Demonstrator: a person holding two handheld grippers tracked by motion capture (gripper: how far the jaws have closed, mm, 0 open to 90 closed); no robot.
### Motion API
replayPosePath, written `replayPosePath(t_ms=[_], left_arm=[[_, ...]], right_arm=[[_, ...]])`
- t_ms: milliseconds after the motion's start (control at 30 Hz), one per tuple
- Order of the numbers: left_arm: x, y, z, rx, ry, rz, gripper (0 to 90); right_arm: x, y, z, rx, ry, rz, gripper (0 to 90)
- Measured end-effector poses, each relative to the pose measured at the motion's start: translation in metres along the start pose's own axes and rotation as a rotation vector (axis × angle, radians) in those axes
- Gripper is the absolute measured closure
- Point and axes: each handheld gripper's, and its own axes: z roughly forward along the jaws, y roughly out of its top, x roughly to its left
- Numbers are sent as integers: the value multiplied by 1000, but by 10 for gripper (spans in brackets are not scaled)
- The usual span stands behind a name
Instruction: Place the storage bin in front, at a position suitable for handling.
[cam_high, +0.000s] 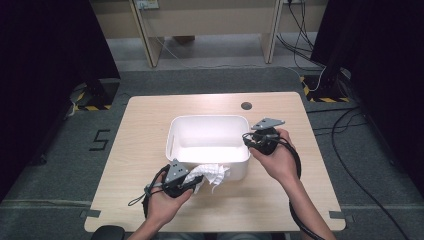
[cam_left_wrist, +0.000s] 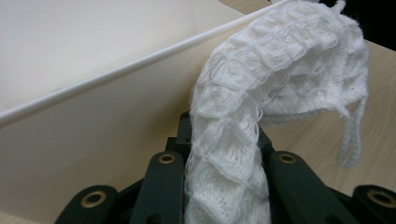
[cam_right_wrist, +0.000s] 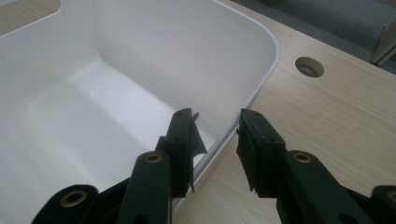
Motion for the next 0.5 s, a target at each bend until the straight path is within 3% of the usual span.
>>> replayPosePath(t_ms=[500], left_arm=[[3, -3, -3, -2, 15, -19, 738]], right_arm=[[0, 0, 0, 1, 1, 3, 666]])
